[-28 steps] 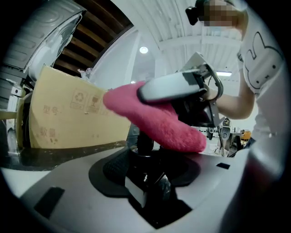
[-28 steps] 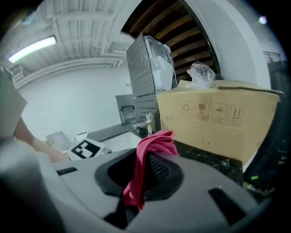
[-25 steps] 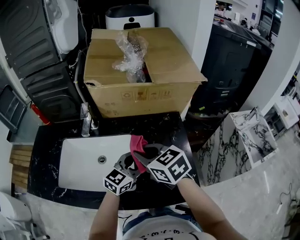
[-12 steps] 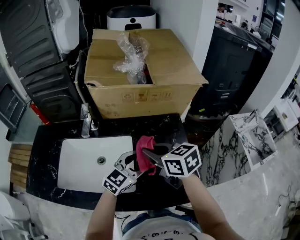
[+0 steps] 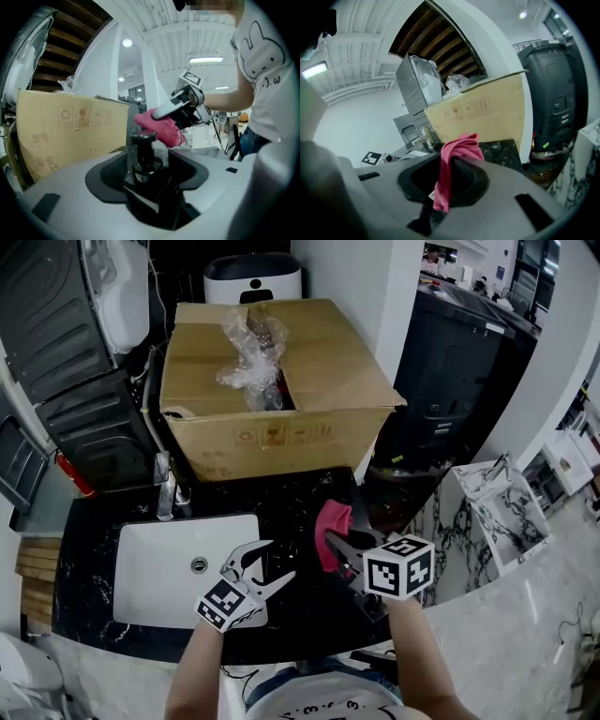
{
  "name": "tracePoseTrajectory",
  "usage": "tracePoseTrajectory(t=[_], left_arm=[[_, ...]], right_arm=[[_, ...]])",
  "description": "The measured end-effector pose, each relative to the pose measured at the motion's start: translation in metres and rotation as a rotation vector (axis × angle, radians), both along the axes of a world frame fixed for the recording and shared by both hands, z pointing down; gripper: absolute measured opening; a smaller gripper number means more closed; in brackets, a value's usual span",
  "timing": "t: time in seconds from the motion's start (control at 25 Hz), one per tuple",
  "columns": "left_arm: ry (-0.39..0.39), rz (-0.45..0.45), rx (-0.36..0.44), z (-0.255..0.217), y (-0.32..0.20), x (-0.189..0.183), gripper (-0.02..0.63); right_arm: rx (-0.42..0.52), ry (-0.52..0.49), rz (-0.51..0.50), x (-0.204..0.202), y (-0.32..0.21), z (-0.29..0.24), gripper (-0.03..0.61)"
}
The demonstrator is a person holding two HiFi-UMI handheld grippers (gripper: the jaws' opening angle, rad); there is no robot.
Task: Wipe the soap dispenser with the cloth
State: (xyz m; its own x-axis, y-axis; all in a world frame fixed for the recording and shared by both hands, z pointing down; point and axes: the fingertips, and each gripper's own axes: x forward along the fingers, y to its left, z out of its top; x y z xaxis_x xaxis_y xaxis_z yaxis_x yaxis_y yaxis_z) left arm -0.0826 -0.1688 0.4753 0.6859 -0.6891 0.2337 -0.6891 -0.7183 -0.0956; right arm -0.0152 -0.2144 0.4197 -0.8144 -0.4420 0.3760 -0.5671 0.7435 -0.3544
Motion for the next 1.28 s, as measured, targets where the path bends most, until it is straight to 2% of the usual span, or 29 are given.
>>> tracePoseTrajectory(t=[0.08,0.12,0.24,0.32,0.52,0.6,0.68,0.8,0.84,0.96,1.04,1.16,1.28], left_arm=[[0.021,-0.001,0.012,-0.013,-0.003,0.001,0.276],[0.001,0.003,0.007,-0.015,-0.005,0.003,0.276],[-0.142,0.014,-0.017,-0.007,-0.010,0.012,0.272],[-0.201,-0.014,-0.037,-0.003,-0.013,0.013,0.242],[-0.138,-0.099,-0.142,0.001,-0.014,0.011,0.191],[-0.085,-0.138,-0.167,-0.002,-0.015,0.009,0.177],[0.023,-0.182,-0.196,-0.008,-0.017,0.004,0.123],[0.244,-0.228,-0.255,-0.014,-0.019,-0.006,0.121],[0.353,-0.249,-0.282,-0.016,-0.021,-0.012,0.121],[0.746,-0.335,-0.391,-0.015,-0.026,-0.035,0.121],[0.953,-0.393,-0.481,-0.004,-0.030,-0.048,0.121],[1.131,-0.471,-0.571,0.015,-0.032,-0.065,0.121],[1.274,-0.465,-0.579,0.014,-0.031,-0.074,0.121]], right_arm=[[-0.004,-0.043,0.060,0.021,-0.001,-0.006,0.052],[-0.010,-0.064,0.085,0.030,-0.001,-0.008,0.052],[-0.018,-0.096,0.138,0.050,0.000,-0.010,0.052],[-0.019,-0.092,0.154,0.058,0.002,-0.009,0.052],[-0.029,-0.087,0.162,0.063,0.008,-0.002,0.052],[-0.030,-0.082,0.158,0.062,0.011,0.000,0.052],[-0.033,-0.077,0.153,0.062,0.014,0.003,0.052],[-0.038,-0.075,0.156,0.063,0.016,0.004,0.052],[-0.038,-0.075,0.158,0.063,0.016,0.005,0.052],[-0.040,-0.079,0.159,0.063,0.016,0.004,0.052],[-0.041,-0.083,0.157,0.062,0.015,0.004,0.052],[-0.043,-0.081,0.147,0.058,0.016,0.004,0.052],[-0.045,-0.083,0.139,0.054,0.017,0.004,0.052]])
